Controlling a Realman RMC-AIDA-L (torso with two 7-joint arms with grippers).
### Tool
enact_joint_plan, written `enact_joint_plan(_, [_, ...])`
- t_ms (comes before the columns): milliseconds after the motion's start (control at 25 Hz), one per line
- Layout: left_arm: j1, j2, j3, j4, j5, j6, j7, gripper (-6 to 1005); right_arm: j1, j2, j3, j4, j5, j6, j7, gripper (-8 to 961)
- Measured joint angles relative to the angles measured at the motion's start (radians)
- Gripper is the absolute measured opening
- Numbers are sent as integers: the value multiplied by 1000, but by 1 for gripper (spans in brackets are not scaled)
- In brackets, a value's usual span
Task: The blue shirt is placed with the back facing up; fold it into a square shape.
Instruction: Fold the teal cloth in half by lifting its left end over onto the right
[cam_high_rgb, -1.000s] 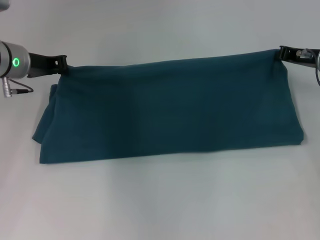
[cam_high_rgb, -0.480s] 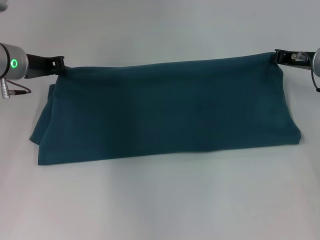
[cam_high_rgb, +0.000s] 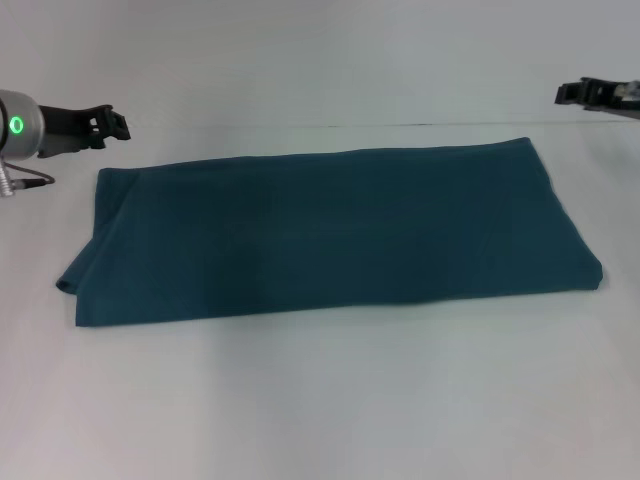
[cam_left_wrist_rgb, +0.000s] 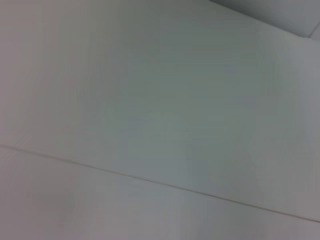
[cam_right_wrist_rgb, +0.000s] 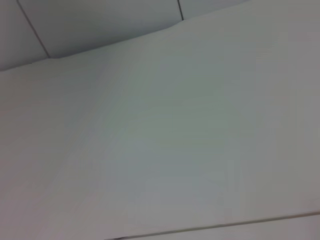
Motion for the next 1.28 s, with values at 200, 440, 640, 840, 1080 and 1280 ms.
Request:
enact_joint_plan(200, [58,-5,-48,53,-107,40,29,299,-58,-30,43,-55,76,-165,21,422])
enact_joint_plan(440, [235,-4,-64,140,-513,261,150,583,-249,0,110,-186,338,-478,-87,646])
enact_joint_plan(640, [338,-13,-145,138,-647,442,156,641,-370,2,167,-171,502,-688,-162,675])
enact_joint_plan(840, [414,-27,-280,90,-688,596,152,658,-422,-11,214,-148,520,-802,-185,674])
enact_joint_plan(1080, [452,-57,-311,19,-711,622,163,658,-421,-13,227,-143,518,-804,-203,674])
enact_joint_plan(1280, [453,-61,-307,-36,-706,577,174,659,-388,-12,212,-138,497,-807,-224,674])
